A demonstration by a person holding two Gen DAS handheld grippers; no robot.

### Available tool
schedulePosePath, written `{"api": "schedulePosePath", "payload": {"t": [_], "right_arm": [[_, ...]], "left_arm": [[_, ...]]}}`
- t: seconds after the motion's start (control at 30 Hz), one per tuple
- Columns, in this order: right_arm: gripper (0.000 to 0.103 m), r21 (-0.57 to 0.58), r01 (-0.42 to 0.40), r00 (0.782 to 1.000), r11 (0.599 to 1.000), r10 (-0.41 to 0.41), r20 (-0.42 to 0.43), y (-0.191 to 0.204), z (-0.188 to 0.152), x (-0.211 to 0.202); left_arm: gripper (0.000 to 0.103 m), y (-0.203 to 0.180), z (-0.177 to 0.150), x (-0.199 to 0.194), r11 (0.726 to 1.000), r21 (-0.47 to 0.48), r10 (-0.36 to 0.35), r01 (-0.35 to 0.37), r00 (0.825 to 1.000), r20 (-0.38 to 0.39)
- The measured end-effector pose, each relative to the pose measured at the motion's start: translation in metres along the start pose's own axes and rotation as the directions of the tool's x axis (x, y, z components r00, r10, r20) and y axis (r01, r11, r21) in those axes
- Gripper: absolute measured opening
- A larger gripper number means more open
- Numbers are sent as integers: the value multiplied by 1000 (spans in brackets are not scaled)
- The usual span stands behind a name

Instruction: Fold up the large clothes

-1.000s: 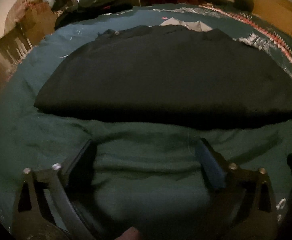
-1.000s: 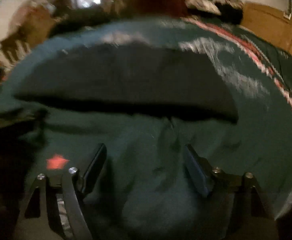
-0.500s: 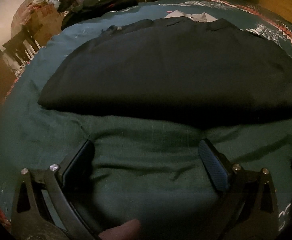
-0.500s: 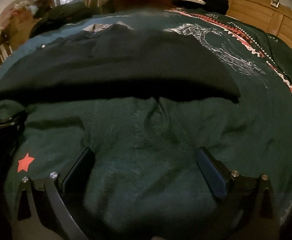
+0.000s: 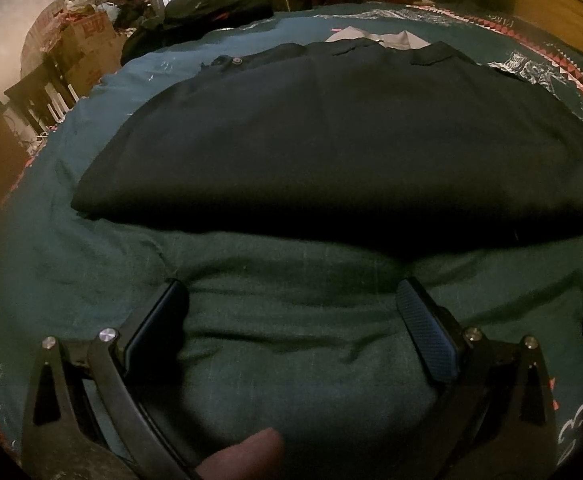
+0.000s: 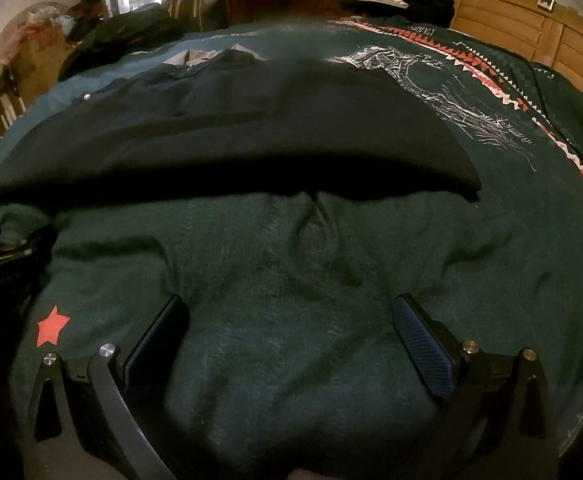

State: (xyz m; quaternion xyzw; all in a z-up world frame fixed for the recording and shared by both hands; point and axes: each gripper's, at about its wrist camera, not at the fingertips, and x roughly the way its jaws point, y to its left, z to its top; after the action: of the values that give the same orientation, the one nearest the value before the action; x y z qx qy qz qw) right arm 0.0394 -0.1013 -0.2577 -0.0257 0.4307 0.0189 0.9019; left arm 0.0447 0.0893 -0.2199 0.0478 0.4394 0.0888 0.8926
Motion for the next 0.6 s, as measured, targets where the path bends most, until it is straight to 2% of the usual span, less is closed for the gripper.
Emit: {"api": "schedulePosePath", "payload": {"t": [0.6], "right_arm": [[103, 5, -13, 1000, 1000, 13, 17, -2, -2, 1]], "left_arm": [[103, -2, -1, 0, 1000, 9, 12, -12, 1000, 26]]}}
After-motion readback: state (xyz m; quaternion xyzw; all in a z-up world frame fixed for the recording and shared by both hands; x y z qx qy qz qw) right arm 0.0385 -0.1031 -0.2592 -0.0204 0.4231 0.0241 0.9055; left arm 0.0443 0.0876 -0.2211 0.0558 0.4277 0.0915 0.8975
